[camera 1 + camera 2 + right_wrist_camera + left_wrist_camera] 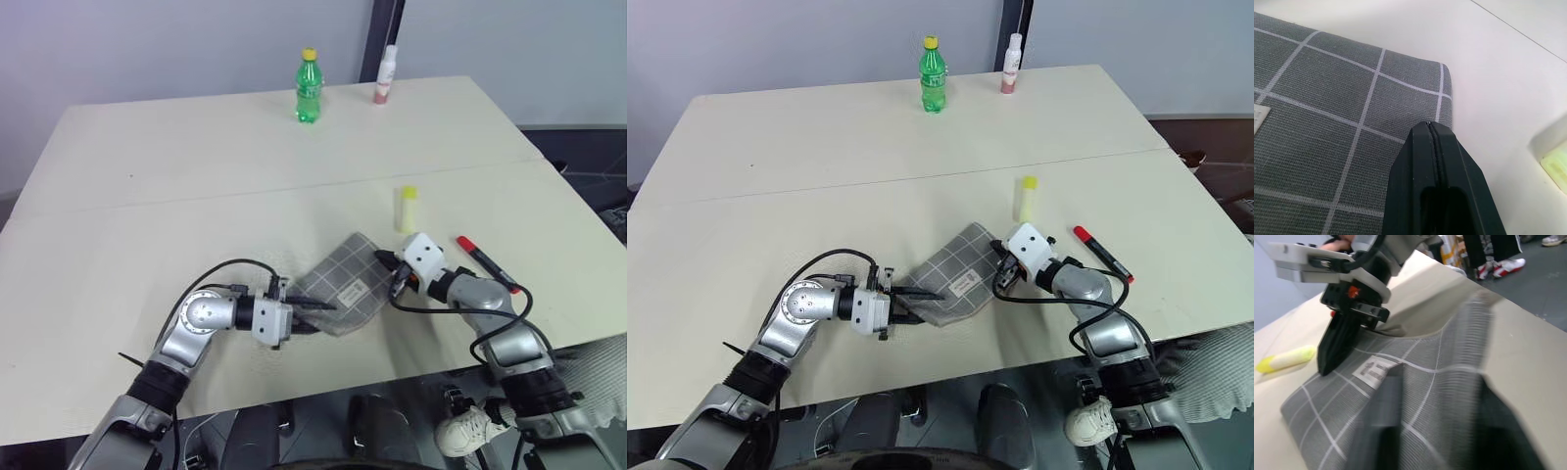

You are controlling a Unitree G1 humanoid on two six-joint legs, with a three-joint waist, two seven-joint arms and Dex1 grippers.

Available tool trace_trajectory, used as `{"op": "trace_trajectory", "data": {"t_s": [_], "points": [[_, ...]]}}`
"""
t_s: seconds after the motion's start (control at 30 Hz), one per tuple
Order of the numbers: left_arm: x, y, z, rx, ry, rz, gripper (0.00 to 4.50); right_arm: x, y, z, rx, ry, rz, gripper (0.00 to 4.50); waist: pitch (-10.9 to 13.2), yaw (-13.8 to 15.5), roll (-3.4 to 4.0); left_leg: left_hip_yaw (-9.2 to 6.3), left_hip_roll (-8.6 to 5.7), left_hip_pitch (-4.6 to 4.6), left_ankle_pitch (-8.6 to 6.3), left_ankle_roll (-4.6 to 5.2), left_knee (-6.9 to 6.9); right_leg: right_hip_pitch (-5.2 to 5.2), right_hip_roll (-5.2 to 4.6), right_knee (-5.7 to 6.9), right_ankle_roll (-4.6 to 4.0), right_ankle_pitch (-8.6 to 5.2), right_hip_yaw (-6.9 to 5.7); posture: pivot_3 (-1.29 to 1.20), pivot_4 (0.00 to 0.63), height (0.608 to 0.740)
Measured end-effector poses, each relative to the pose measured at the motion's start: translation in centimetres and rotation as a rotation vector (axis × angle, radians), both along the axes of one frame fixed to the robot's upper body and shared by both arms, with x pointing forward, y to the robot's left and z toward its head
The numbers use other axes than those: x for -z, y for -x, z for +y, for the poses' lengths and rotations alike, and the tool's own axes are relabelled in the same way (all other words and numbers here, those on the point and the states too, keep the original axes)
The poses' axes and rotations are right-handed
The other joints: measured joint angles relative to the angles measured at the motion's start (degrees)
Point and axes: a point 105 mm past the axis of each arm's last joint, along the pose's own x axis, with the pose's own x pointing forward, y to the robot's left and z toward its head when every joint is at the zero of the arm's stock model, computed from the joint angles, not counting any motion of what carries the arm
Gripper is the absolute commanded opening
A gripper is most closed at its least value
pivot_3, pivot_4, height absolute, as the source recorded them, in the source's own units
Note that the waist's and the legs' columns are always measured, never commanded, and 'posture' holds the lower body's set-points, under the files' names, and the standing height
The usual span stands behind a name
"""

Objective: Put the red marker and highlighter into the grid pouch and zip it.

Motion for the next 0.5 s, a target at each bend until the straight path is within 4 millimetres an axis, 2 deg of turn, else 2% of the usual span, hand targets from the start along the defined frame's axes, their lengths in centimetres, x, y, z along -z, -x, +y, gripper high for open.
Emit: {"op": "trace_trajectory", "data": {"t_s": [0.27,0.37,0.4,0.5], "points": [[-1.4,-0.4,0.9,-0.044,0.049,0.002,0.02,-0.2,0.7,-0.6,0.021,-0.058,0.025,0.00,0.0,-0.1,0.00,0.00,0.00,-0.02,-0.02,0.04,0.00,-0.03,0.01,0.00,0.00,0.00,0.00,0.00,0.150,0.740],[-1.4,-0.3,2.2,-0.079,0.041,0.002,0.00,-1.2,1.5,-1.1,0.031,-0.175,0.064,0.91,0.0,-0.2,0.02,0.00,0.06,-0.06,-0.05,0.08,-0.01,-0.09,0.04,0.00,0.01,0.00,0.00,0.00,0.150,0.740],[-1.4,-0.4,2.6,-0.091,0.036,0.001,0.00,-1.7,1.7,-1.3,0.036,-0.207,0.066,1.34,0.0,-0.2,0.03,0.00,0.08,-0.07,-0.05,0.08,-0.01,-0.12,0.06,0.00,0.01,0.00,0.00,0.00,0.150,0.740],[-1.7,-0.6,3.2,-0.109,0.045,-0.007,0.00,-3.5,2.4,-1.8,0.040,-0.299,0.055,3.01,0.0,-0.2,0.04,0.00,0.13,-0.07,-0.05,0.08,-0.01,-0.11,0.09,0.00,0.01,0.00,-0.01,0.00,0.150,0.740]]}}
